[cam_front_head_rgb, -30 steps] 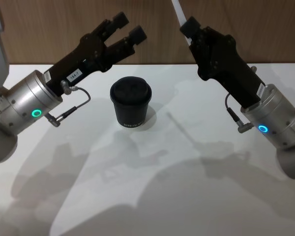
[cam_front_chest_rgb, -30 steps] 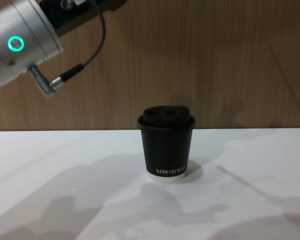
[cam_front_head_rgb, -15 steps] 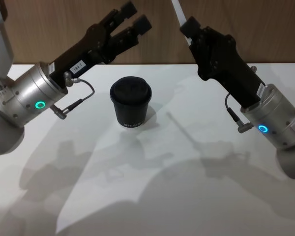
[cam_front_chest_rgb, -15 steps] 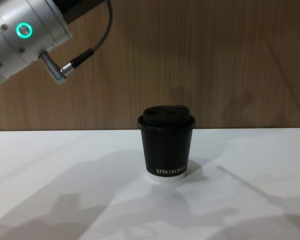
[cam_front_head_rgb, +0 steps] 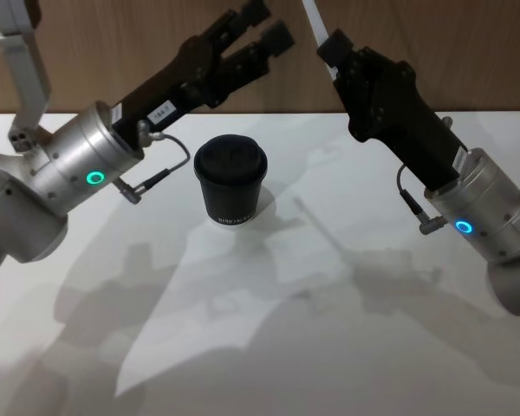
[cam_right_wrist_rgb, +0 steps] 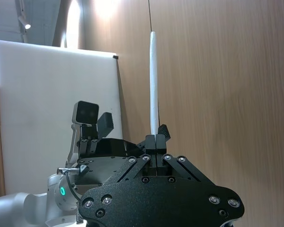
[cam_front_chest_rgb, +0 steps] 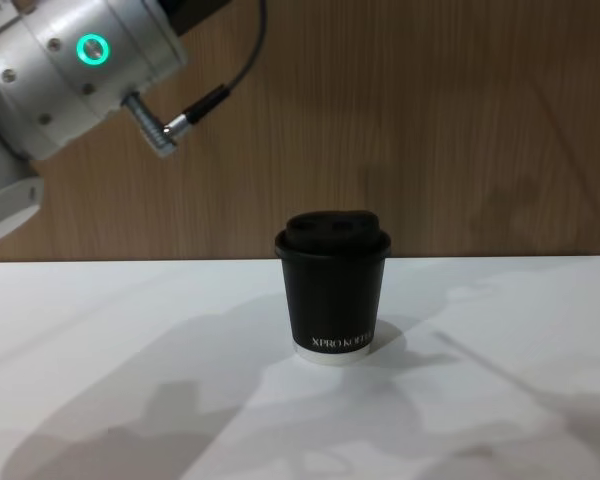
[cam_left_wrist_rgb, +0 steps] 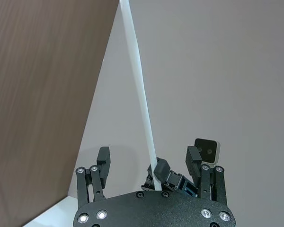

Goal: Pick up the straw with one hand, pass it to the other hand, and insert it into the cup.

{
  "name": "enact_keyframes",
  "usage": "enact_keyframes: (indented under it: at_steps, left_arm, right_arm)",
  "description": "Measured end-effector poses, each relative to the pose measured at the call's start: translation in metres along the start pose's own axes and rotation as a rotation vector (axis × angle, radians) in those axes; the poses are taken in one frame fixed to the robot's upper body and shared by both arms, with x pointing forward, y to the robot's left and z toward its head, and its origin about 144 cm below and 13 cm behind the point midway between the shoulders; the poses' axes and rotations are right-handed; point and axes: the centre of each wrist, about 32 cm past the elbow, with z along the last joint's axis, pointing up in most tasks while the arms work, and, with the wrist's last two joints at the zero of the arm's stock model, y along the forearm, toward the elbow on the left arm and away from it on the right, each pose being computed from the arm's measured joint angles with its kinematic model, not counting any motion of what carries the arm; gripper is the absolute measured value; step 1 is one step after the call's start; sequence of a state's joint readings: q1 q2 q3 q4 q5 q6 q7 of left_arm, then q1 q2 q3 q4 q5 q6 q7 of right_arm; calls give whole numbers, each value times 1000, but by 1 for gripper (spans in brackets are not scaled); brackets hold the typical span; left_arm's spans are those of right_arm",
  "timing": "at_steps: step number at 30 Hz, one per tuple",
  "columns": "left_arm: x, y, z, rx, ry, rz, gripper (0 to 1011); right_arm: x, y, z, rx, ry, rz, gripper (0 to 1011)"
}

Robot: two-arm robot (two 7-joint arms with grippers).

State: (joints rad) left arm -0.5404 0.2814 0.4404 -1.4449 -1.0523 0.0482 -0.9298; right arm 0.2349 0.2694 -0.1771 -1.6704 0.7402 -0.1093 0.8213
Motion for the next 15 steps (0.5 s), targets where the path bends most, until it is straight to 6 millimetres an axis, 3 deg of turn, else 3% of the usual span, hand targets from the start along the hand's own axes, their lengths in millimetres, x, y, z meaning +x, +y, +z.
enact_keyframes:
  at_steps: [15]
  left_arm:
    - [8, -19, -8, 0, 25, 3, 1003]
  right_arm:
    - [0, 0, 0, 0, 0, 0, 6]
